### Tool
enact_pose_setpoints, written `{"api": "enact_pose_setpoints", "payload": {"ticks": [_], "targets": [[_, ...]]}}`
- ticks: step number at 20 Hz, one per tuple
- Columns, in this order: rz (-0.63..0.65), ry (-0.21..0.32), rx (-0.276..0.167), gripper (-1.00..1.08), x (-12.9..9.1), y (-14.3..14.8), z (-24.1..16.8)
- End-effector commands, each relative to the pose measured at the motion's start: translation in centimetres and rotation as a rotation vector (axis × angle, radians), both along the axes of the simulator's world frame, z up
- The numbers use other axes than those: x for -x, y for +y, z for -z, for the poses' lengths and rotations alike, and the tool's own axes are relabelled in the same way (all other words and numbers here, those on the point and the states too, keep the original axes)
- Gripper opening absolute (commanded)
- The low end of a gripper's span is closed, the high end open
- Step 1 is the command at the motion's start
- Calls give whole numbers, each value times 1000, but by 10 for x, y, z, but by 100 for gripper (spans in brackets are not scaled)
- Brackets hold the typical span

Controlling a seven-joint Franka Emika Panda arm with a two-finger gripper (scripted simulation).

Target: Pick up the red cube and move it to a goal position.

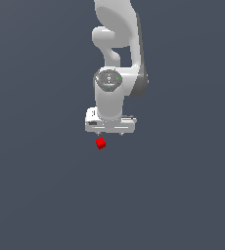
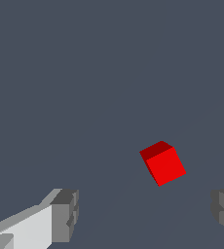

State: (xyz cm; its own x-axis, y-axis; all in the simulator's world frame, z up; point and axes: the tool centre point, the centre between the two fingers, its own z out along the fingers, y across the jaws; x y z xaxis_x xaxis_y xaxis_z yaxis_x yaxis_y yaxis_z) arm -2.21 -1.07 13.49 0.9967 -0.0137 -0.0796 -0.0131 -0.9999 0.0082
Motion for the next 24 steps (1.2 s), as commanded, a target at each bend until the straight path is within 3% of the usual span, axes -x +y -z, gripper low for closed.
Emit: {"api": "enact_pose_setpoints", "payload": {"ticks": [1,12,24], "targets": [[0,0,0,100,0,0,0],[-75,-12,-4,100,6,-7,18],[-309,-50,-17,100,17,-33,74]]}}
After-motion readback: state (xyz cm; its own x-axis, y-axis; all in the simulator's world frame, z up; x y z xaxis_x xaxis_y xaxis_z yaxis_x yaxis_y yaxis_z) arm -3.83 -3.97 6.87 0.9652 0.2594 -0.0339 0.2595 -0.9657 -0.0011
